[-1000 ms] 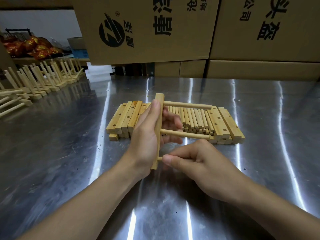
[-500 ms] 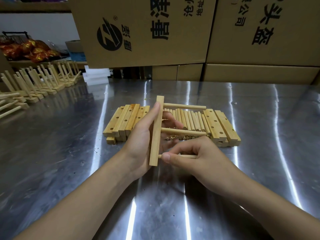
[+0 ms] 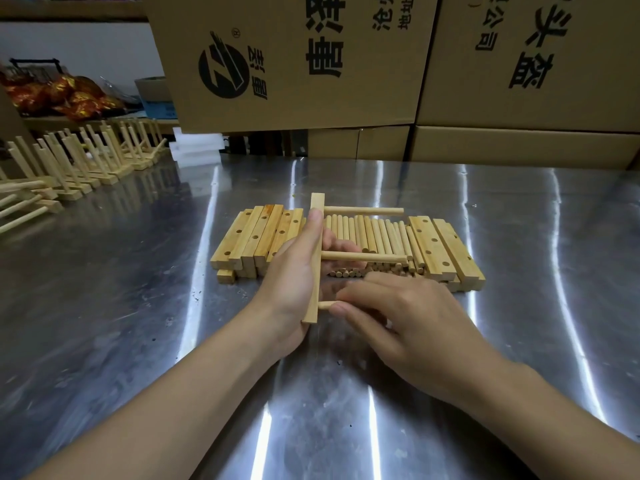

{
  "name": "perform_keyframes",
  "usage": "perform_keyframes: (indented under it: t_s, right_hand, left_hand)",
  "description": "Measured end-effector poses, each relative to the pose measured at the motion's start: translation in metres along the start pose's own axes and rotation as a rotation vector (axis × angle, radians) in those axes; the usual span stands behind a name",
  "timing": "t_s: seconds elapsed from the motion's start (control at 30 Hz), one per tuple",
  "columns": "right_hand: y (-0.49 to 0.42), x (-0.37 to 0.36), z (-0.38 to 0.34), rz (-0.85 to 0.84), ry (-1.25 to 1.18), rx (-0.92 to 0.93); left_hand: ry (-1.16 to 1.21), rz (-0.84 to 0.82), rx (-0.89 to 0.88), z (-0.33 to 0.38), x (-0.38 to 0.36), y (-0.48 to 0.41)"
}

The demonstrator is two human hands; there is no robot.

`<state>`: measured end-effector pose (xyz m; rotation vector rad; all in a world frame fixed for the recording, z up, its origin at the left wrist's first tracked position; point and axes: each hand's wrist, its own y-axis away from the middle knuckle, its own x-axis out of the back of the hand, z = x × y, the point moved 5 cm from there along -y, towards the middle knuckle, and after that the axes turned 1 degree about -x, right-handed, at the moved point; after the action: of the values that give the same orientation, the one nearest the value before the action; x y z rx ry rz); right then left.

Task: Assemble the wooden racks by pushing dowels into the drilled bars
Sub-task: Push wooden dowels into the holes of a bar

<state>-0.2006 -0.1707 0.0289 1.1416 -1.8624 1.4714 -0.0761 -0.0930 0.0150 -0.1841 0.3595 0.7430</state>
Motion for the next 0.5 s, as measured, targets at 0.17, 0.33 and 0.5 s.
perform_keyframes:
  t_s: [0.17, 0.33, 0.5]
  right_hand:
    - [0.001, -0.006, 0.002, -0.033, -0.222, -0.049]
    - [0.003, -0.011, 0.004, -0.067, -0.344, -0.140]
    - [0.005, -0.015, 0.002, -0.121, -0.505, -0.237]
  left_hand:
    - [0.041, 0.010, -0.042, -0.002, -0.001, 0.004]
    - [0.023, -0.021, -0.087, -0.001, -0.004, 0.007]
    - [0.056, -0.070, -0.110, 0.000, -0.005, 0.009]
